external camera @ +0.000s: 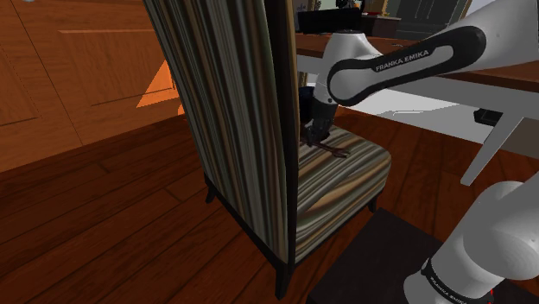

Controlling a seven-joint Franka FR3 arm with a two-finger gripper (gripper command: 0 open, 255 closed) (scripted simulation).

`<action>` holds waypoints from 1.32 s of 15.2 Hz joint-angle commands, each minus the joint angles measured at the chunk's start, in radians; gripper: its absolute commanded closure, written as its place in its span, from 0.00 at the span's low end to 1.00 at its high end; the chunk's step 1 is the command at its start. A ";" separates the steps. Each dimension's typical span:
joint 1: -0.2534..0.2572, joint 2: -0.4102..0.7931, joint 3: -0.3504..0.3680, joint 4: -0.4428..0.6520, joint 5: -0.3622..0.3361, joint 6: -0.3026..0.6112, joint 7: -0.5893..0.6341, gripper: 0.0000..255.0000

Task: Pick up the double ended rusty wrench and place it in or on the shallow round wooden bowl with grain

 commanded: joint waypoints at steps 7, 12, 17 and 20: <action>-0.006 0.003 -0.013 0.101 0.001 -0.097 -0.022 1.00; -0.037 0.158 -0.063 0.266 -0.001 -0.105 -0.102 1.00; -0.068 0.320 -0.102 0.461 0.015 -0.136 -0.179 1.00; -0.081 0.371 -0.108 0.513 0.021 -0.137 -0.200 1.00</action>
